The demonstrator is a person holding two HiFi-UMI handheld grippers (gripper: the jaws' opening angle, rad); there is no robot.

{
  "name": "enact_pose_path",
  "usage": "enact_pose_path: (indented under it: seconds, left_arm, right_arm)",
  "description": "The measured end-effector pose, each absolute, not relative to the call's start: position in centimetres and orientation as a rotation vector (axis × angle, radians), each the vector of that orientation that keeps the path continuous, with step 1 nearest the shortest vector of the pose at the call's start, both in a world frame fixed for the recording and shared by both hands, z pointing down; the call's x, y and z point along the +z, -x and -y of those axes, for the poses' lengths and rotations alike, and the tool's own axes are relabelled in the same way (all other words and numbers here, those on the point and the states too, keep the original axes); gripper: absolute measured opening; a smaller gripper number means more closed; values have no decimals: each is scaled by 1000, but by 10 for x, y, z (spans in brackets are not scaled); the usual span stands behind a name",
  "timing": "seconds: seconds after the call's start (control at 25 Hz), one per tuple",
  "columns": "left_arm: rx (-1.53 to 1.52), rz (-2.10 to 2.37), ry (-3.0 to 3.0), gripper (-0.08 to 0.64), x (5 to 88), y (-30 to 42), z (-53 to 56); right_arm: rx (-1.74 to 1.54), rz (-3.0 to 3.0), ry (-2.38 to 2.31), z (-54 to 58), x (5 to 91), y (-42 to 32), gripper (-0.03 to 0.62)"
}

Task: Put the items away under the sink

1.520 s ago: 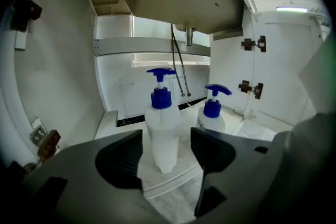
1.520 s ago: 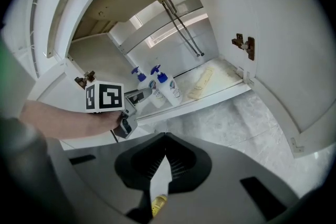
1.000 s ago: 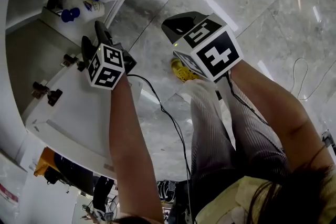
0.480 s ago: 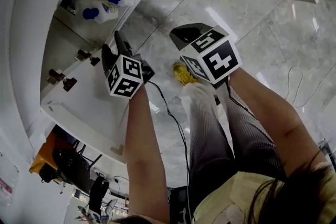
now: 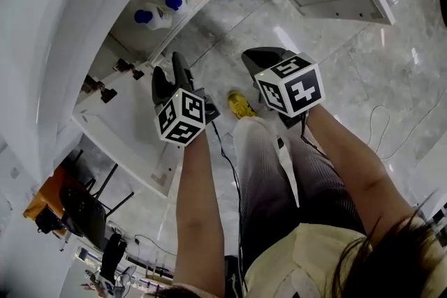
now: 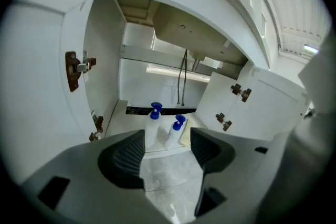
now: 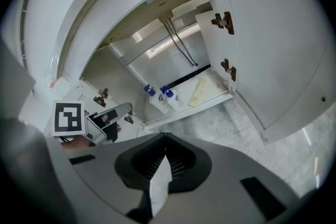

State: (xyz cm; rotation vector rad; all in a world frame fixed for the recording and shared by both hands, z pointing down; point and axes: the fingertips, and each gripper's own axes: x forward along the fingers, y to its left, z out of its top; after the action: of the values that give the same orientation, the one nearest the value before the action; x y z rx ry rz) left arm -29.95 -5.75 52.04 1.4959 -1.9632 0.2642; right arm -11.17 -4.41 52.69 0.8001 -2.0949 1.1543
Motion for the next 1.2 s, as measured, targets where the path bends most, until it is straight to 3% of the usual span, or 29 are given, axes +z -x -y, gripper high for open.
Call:
enact_pose_path:
  seconds: [1.2]
  left_arm:
    - [322,1688,-1607,202,351,238,-5]
  right_arm:
    - [1033,2125,-784,19,388,102,26]
